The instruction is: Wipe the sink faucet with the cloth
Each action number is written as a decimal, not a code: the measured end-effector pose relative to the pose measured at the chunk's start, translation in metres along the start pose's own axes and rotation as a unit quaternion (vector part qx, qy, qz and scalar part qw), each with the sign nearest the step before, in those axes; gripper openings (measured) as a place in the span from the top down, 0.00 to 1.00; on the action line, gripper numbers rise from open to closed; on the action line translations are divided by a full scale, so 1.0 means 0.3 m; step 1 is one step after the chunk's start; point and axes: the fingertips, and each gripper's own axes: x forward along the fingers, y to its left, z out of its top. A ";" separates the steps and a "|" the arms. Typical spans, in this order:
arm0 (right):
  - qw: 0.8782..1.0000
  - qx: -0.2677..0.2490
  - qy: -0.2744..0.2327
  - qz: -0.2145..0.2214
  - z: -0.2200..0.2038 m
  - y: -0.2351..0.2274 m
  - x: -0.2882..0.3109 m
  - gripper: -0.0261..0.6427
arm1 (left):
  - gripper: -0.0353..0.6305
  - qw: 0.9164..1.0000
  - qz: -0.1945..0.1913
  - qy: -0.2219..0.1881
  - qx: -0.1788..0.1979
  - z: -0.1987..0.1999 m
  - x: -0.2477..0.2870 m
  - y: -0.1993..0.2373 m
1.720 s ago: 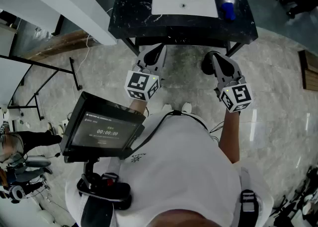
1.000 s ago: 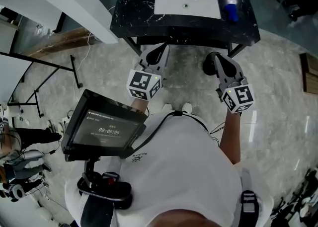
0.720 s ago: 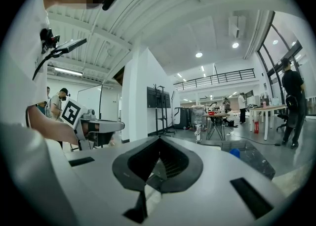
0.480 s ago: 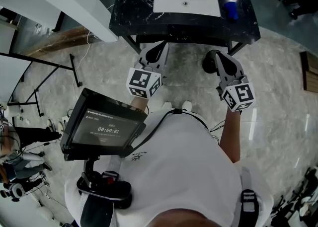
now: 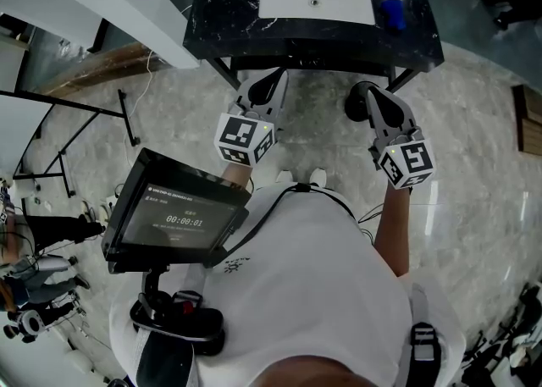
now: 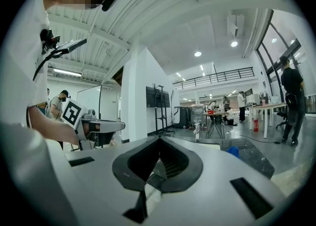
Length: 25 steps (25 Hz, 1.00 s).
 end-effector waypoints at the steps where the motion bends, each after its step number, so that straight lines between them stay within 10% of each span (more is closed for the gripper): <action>1: 1.000 0.001 0.000 0.001 -0.002 -0.002 -0.003 0.95 | 0.94 1.000 0.000 0.001 0.000 -0.002 0.002 -0.003; 25: 0.999 0.013 0.006 0.044 -0.061 -0.129 -0.068 0.95 | 0.94 1.000 0.022 0.015 0.000 -0.055 0.105 -0.125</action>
